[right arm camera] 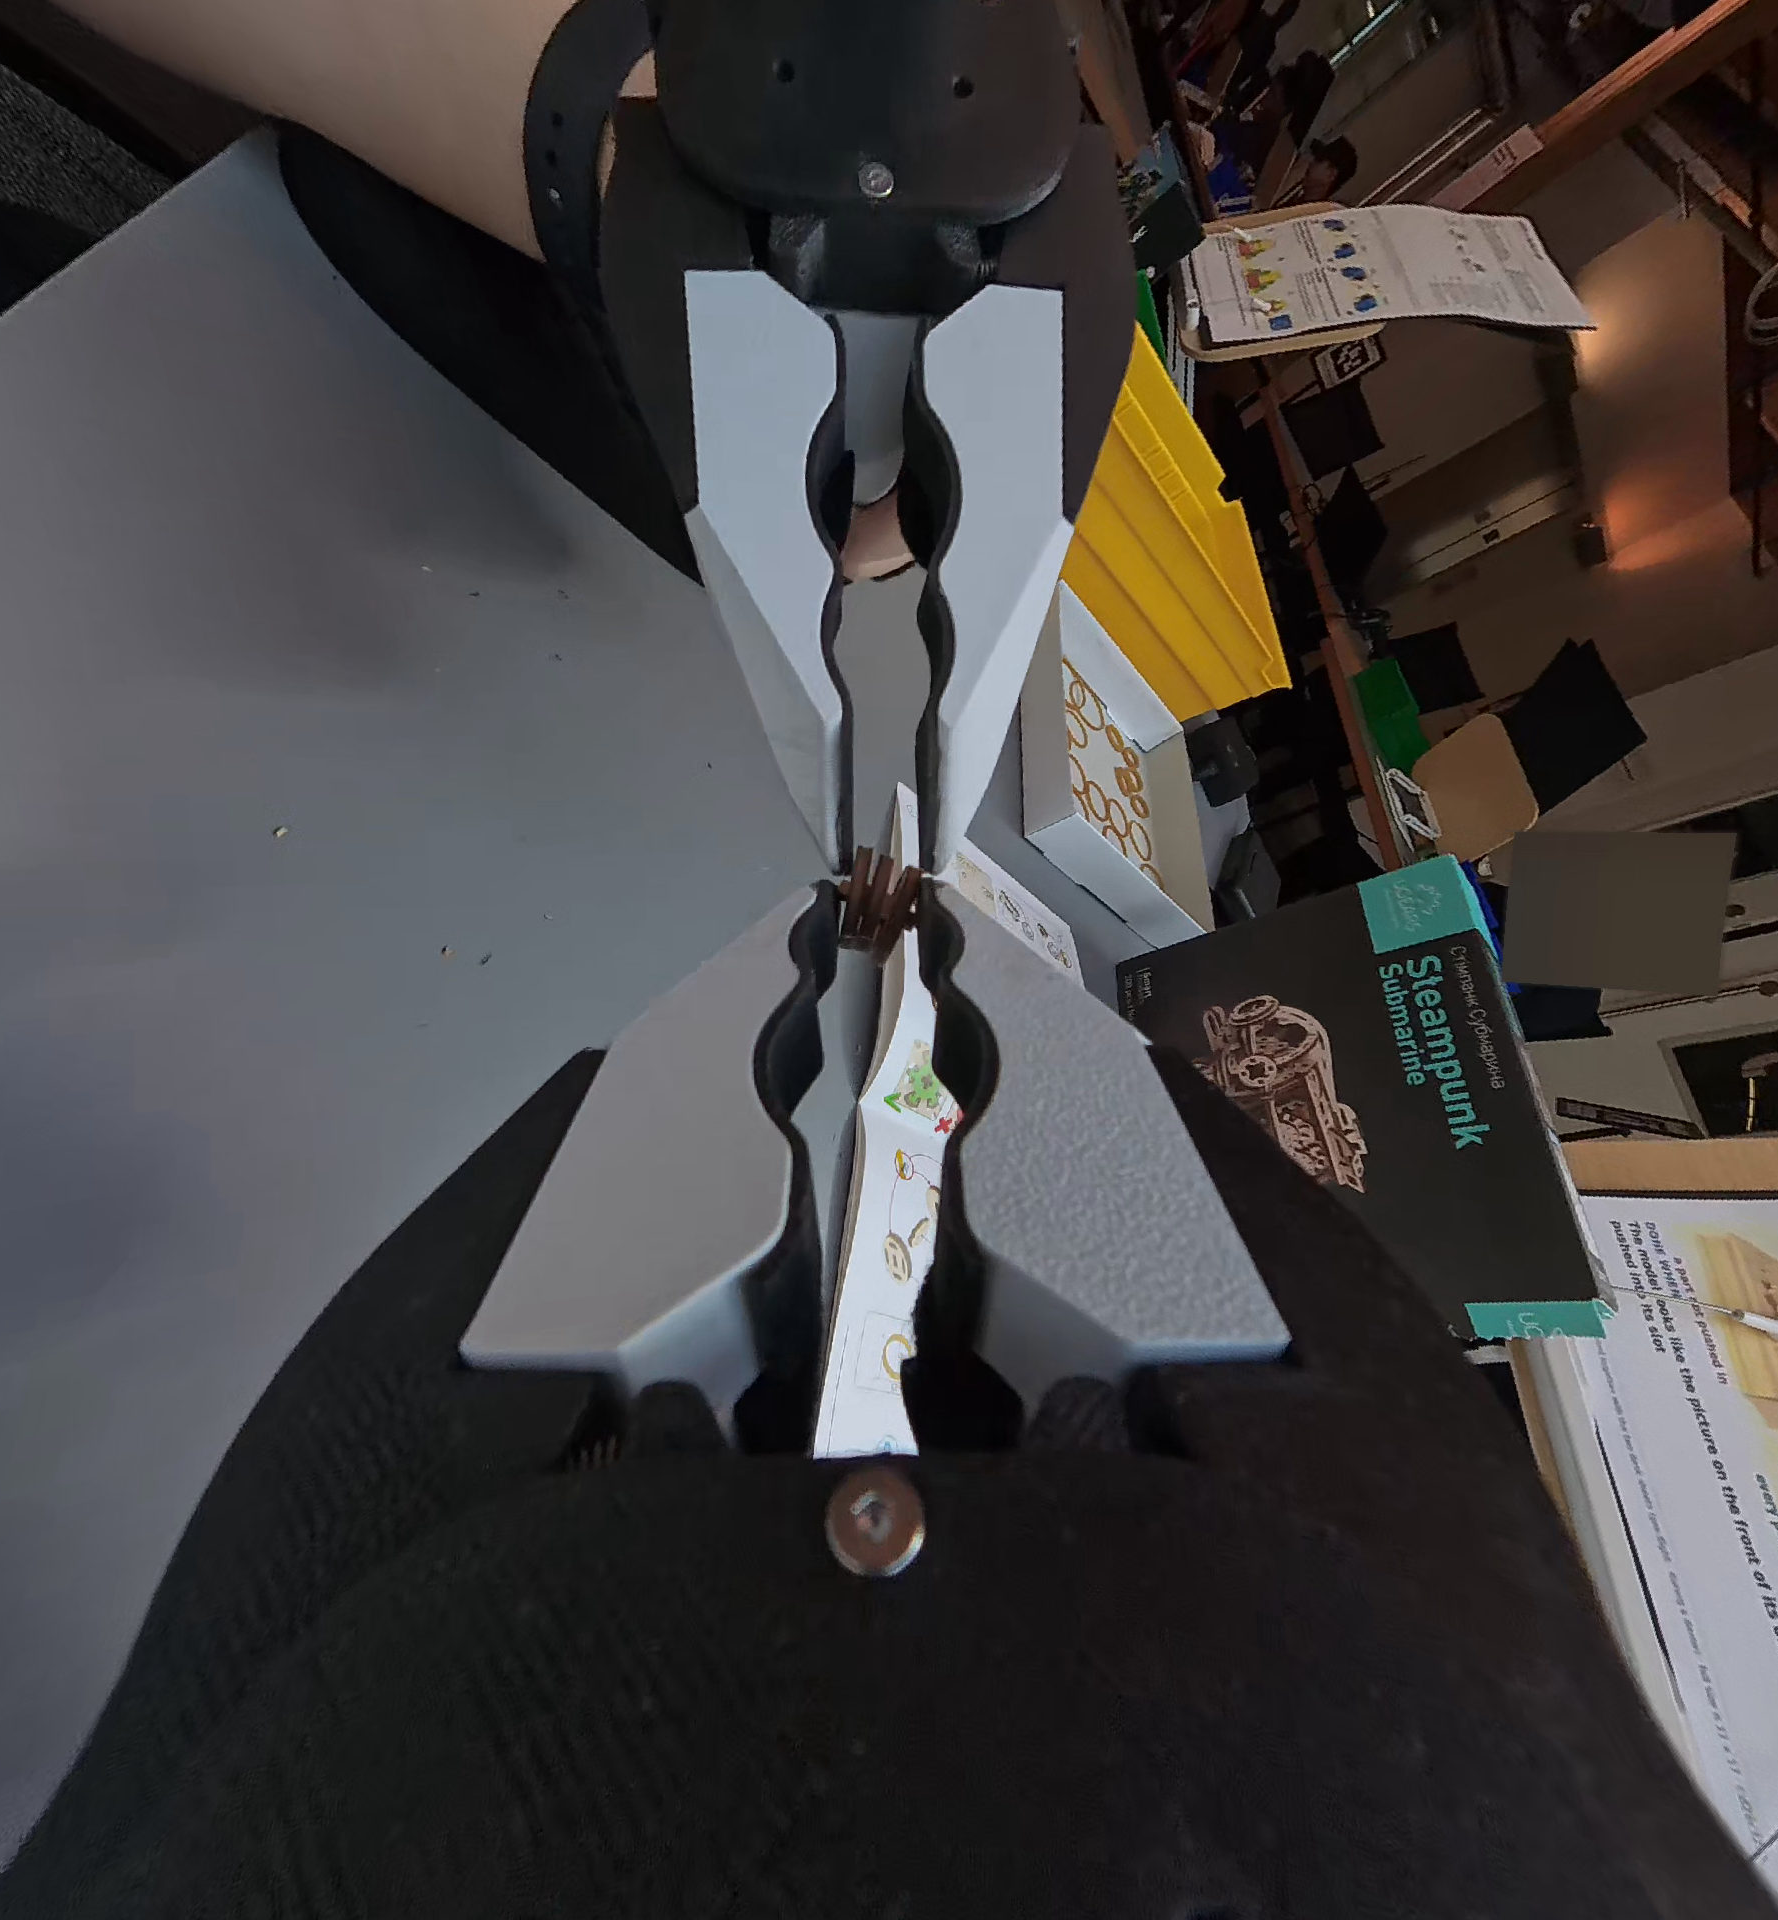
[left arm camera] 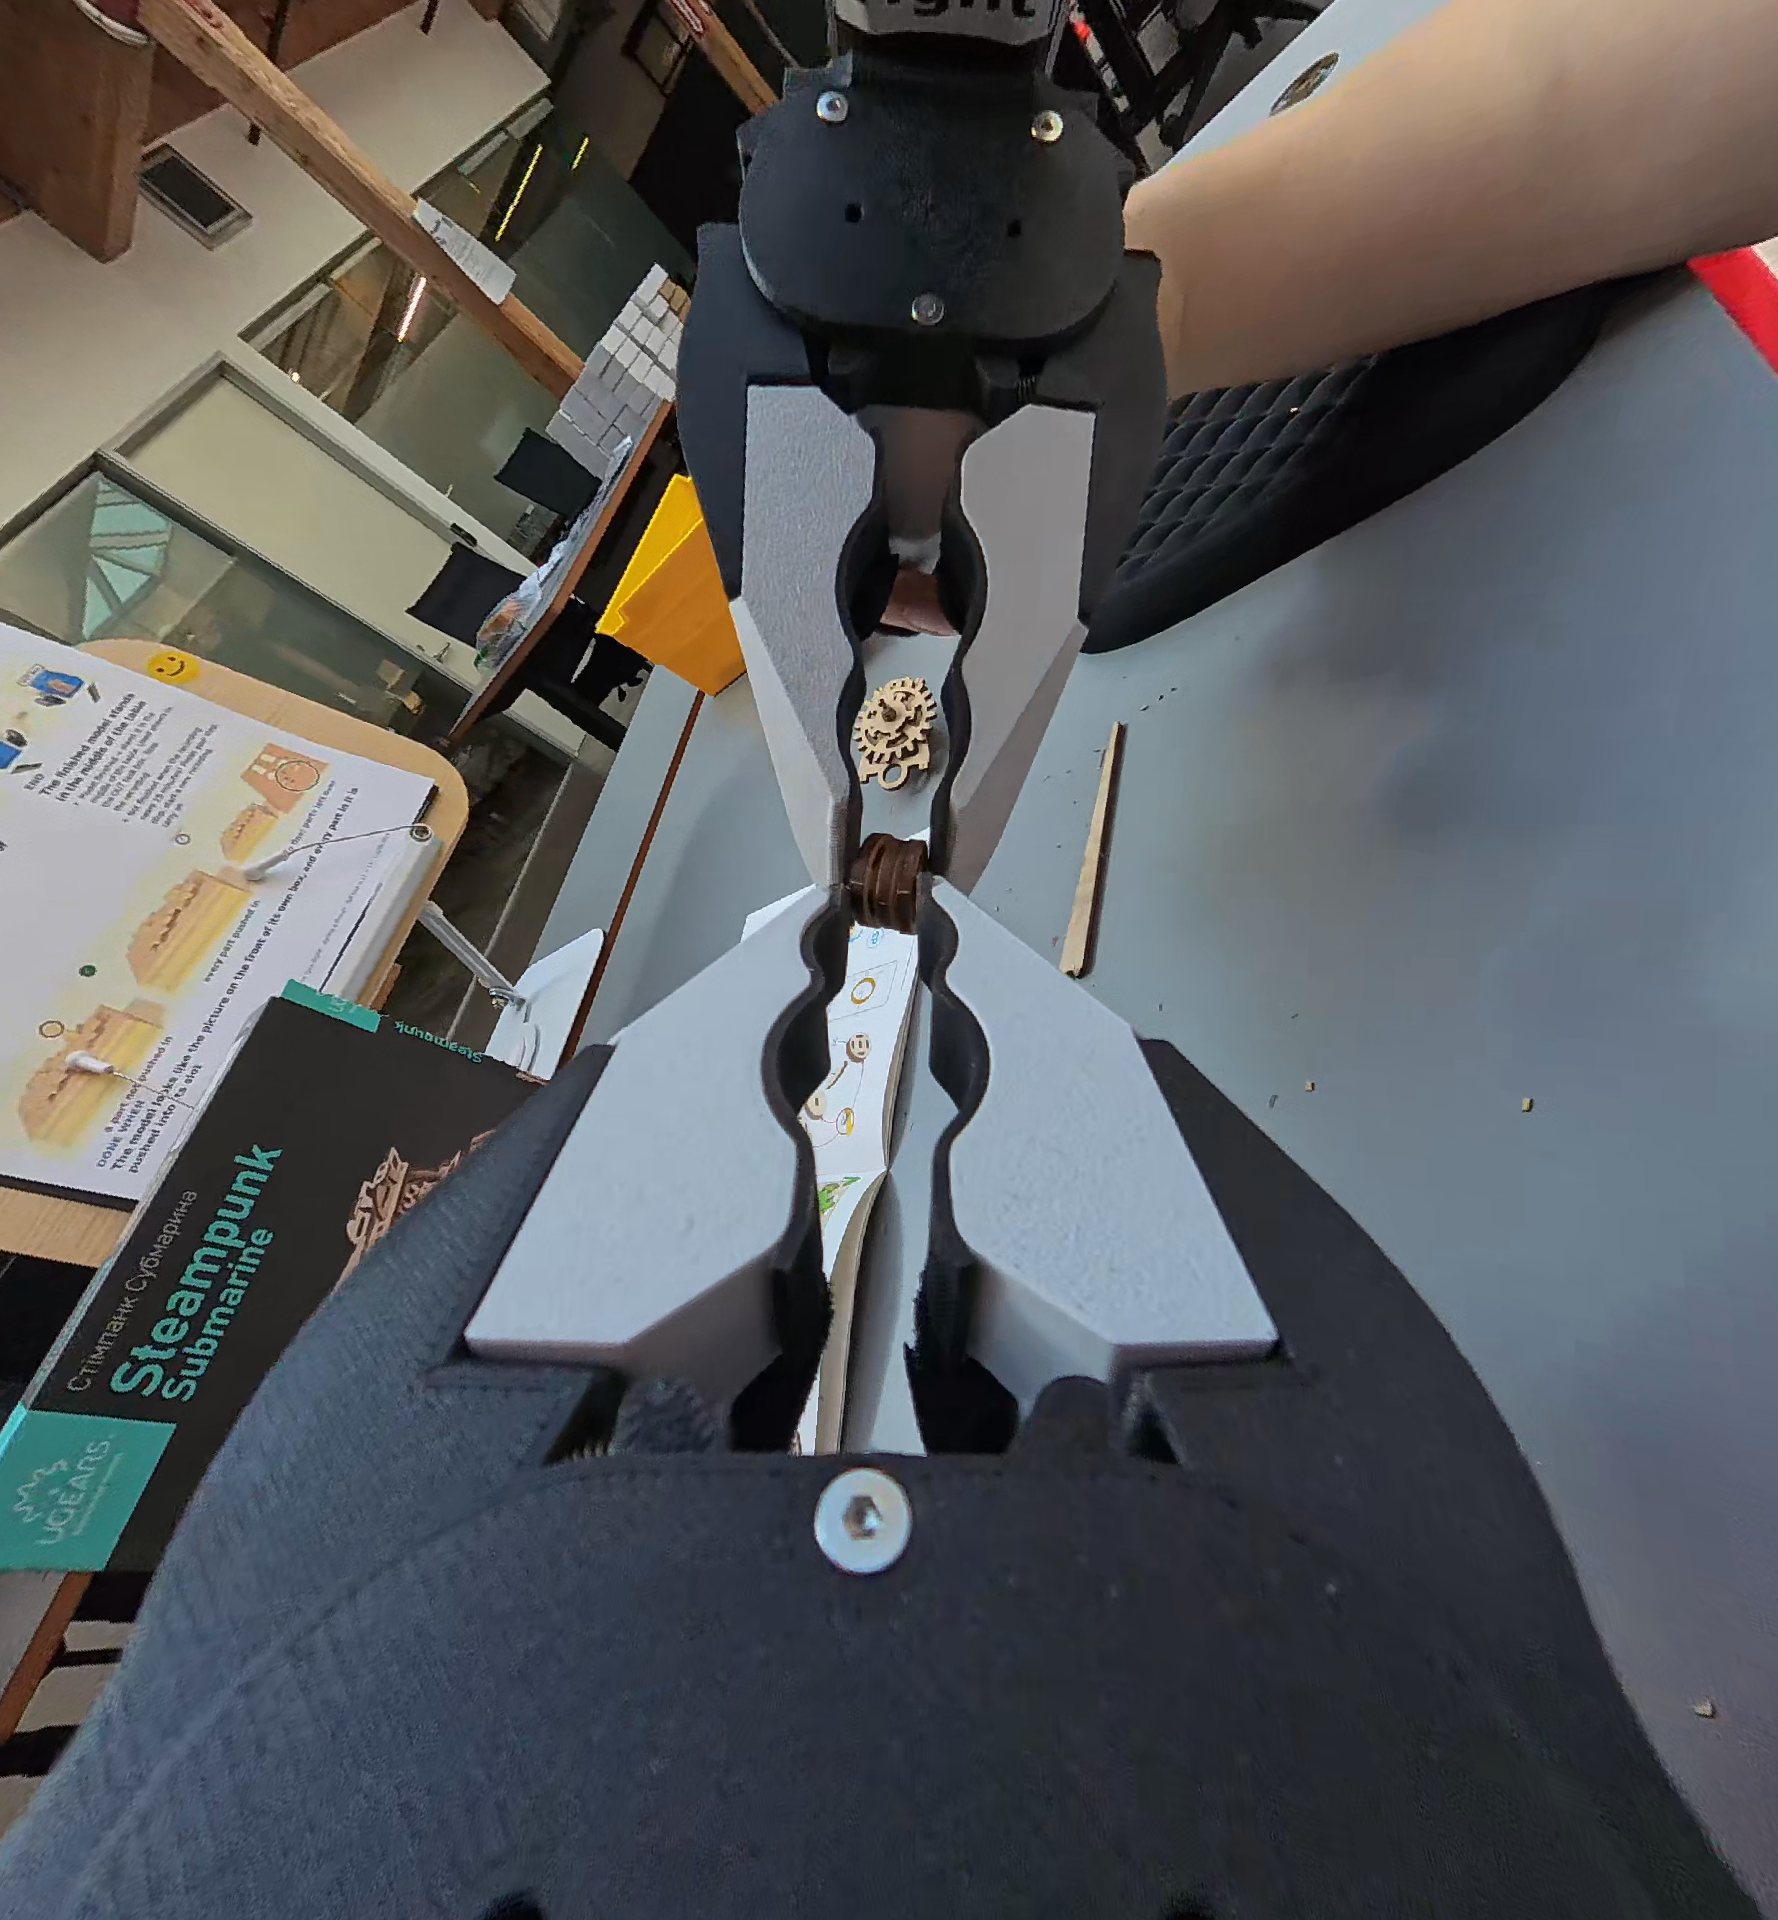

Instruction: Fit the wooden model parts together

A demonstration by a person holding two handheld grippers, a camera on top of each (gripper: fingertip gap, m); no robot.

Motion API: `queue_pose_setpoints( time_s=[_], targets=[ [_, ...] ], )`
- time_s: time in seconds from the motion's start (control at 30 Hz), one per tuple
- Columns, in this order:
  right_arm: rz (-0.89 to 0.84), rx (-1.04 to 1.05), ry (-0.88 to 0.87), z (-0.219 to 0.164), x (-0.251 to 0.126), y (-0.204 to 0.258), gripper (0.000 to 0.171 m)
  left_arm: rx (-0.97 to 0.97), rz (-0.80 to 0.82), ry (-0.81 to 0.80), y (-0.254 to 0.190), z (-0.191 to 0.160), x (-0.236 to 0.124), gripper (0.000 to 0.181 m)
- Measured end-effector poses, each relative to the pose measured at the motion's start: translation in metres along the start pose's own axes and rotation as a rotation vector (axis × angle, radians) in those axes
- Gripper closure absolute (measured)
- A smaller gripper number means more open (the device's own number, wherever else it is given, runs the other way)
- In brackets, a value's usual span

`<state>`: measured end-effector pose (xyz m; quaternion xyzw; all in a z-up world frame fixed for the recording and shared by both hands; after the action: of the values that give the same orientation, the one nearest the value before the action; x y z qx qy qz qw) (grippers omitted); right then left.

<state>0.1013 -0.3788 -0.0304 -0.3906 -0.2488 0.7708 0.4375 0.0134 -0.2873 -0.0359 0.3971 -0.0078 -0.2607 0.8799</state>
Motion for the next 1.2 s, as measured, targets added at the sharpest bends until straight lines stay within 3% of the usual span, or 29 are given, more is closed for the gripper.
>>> queue_pose_setpoints(
  time_s=[0.33,0.6,0.93,1.13,1.2],
  targets=[
    [0.048,0.015,0.010,-0.001,0.001,0.005,0.157,0.050,-0.019,0.000,-0.006,0.000,0.000,0.171],
    [-0.018,0.064,-0.025,-0.001,-0.002,-0.004,0.149,0.076,0.053,-0.037,0.000,0.004,-0.004,0.171],
    [-0.055,0.194,-0.284,0.018,-0.021,-0.016,0.162,-0.061,0.098,-0.245,0.014,0.021,-0.022,0.171],
    [-0.047,0.168,-0.234,0.016,-0.021,-0.015,0.162,-0.055,0.071,-0.199,0.012,0.017,-0.019,0.170],
    [-0.029,0.138,-0.187,0.014,-0.020,-0.011,0.162,-0.050,0.042,-0.168,0.009,0.014,-0.016,0.161]
  ],
)
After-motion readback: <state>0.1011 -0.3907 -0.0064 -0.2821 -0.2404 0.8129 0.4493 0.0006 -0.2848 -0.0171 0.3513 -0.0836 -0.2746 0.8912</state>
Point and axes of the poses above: each gripper's, where its closed fingertips meet, x out along the fingers, z out of its top, y = z × x across the jaws, the point moved 8 cm from there along -x, back along the fingers, and after that the axes turned 2 degrees about z, right-handed, at the moved point
